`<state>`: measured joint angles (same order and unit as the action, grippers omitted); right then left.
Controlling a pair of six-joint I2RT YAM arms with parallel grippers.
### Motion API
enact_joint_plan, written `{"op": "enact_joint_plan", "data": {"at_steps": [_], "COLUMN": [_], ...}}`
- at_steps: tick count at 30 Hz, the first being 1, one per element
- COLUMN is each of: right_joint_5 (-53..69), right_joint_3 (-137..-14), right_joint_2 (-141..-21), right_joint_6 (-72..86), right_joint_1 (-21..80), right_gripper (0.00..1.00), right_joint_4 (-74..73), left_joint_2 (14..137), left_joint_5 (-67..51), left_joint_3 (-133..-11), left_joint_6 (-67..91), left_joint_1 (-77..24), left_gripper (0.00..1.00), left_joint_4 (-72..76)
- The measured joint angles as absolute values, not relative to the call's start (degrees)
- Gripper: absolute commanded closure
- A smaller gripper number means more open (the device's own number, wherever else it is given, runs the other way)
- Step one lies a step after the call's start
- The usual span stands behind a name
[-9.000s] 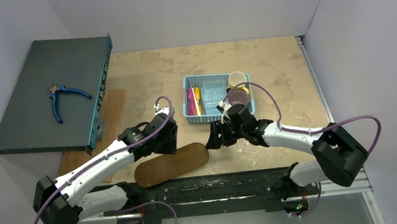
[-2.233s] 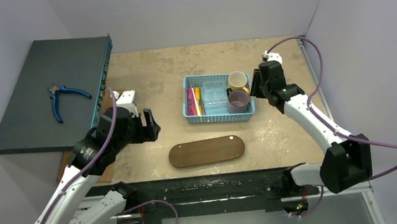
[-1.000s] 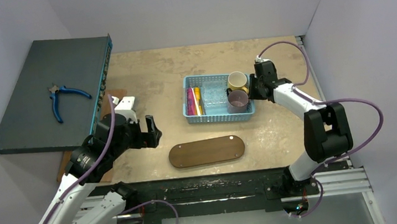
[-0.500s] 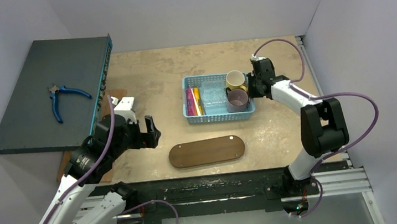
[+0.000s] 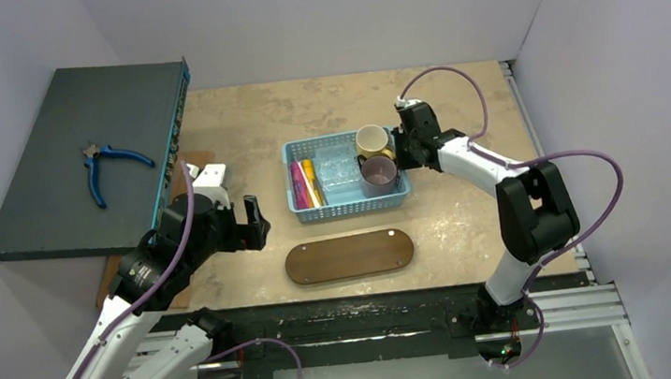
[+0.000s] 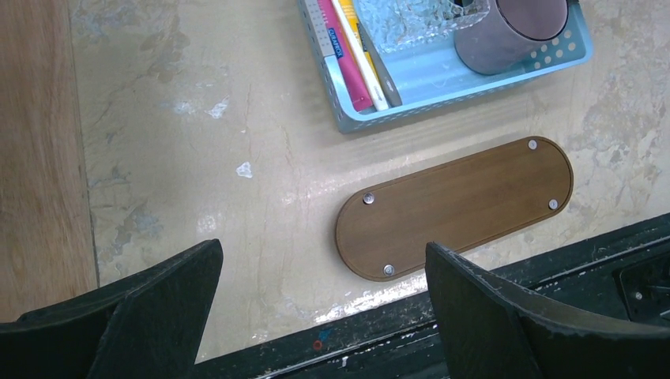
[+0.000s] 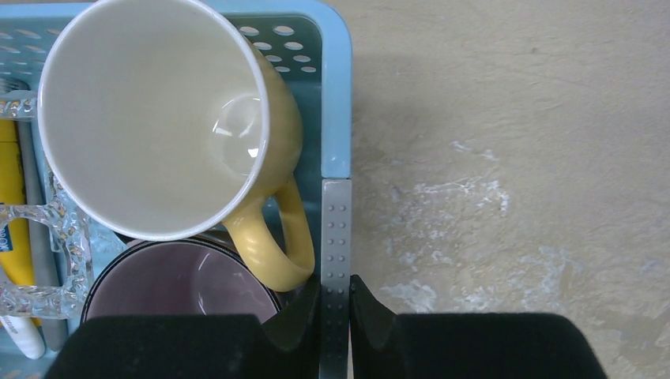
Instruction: Prepare toiletry sets of a toothbrush and toothpaste on the tray
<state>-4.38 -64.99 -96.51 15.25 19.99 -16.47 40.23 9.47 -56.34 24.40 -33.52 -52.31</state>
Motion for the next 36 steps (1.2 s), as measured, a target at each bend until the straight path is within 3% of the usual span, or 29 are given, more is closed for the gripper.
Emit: {"op": "enact_joint_plan", "data": {"at_steps": [36], "right_joint_5": [-8.03], "right_joint_3": [-65.23], "right_joint_2": [-97.62], "right_joint_6": [27.66], "right_joint_1": [24.12], "right_gripper": [1.0], "right_joint_4": [-14.28], "left_joint_2": [41.23], "left_joint_5": [11.97], "left_joint_3": [-56.34], "left_joint_6": [24.43], "left_joint_1": [-33.52], "left_gripper": [0.0], "left_joint_4": [-53.36]}}
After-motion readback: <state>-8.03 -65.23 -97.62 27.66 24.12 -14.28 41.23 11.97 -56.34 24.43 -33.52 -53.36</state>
